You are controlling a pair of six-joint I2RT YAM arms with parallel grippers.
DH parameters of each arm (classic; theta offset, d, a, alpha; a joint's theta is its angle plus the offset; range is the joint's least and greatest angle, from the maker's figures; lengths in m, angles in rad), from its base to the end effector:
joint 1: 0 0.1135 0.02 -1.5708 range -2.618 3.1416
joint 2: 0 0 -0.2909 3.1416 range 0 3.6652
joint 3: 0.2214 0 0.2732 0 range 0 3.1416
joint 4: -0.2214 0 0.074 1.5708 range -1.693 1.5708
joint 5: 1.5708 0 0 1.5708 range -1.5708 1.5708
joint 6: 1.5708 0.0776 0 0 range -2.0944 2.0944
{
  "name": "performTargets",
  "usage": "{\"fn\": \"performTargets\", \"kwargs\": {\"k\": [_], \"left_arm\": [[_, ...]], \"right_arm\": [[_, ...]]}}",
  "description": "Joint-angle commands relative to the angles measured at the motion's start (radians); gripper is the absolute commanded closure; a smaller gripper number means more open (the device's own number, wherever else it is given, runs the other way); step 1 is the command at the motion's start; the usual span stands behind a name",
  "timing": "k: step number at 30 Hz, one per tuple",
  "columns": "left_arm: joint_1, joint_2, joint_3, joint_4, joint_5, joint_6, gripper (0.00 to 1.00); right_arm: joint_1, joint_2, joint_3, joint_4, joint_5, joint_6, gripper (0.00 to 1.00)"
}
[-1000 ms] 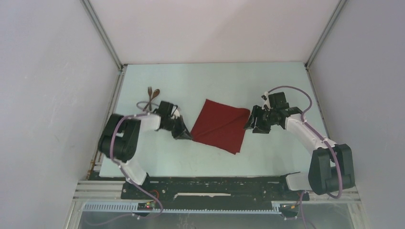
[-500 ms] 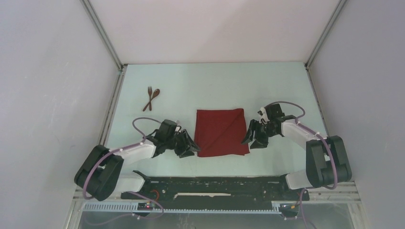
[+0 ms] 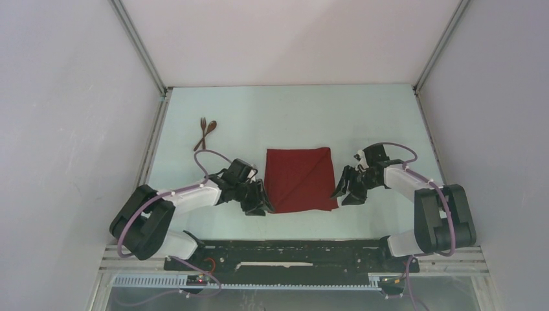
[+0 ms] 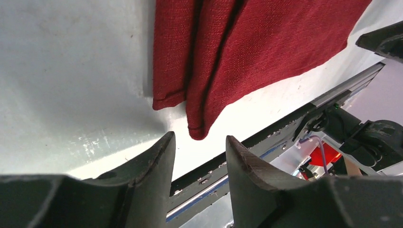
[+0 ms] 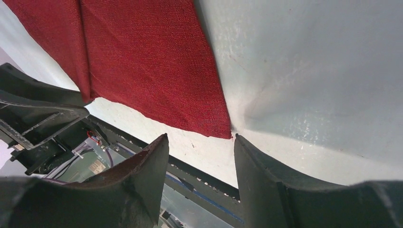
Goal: Fold the napkin into a case and place the utensils inside
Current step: Rotate the upper triangle-folded napkin at the center of the board.
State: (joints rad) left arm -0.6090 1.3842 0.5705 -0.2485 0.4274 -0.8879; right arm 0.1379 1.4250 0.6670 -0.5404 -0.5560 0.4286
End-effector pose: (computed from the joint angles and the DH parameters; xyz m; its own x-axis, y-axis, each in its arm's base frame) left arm 0.1974 -0.1769 0.1205 -0.9844 -0.1742 -0.0264 -0.1227 0.7858 -0.6062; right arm 0.2422 0.0750 0.1269 -0.9747 0.2211 -0.0334 0.1624 0.8025 0.5742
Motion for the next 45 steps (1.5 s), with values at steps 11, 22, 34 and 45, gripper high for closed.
{"fn": "performTargets", "kwargs": {"k": [11, 22, 34, 45], "left_arm": [[-0.015, 0.048, 0.06, -0.001, -0.05, 0.038, 0.89], [0.032, 0.015, 0.122, -0.12, -0.111, 0.124, 0.98], [0.078, 0.023, 0.083, -0.119, -0.105, 0.157, 0.99], [0.078, -0.079, 0.075, -0.192, -0.144, 0.186, 0.65]], "right_arm": [[-0.022, -0.036, 0.009, 0.019, -0.01, -0.01, 0.4], [-0.008, -0.016, 0.009, 0.043, -0.015, 0.002, 0.4], [0.019, -0.005, 0.008, 0.055, -0.011, 0.019, 0.4], [0.103, -0.054, 0.025, 0.07, -0.044, 0.057, 0.31]]}}
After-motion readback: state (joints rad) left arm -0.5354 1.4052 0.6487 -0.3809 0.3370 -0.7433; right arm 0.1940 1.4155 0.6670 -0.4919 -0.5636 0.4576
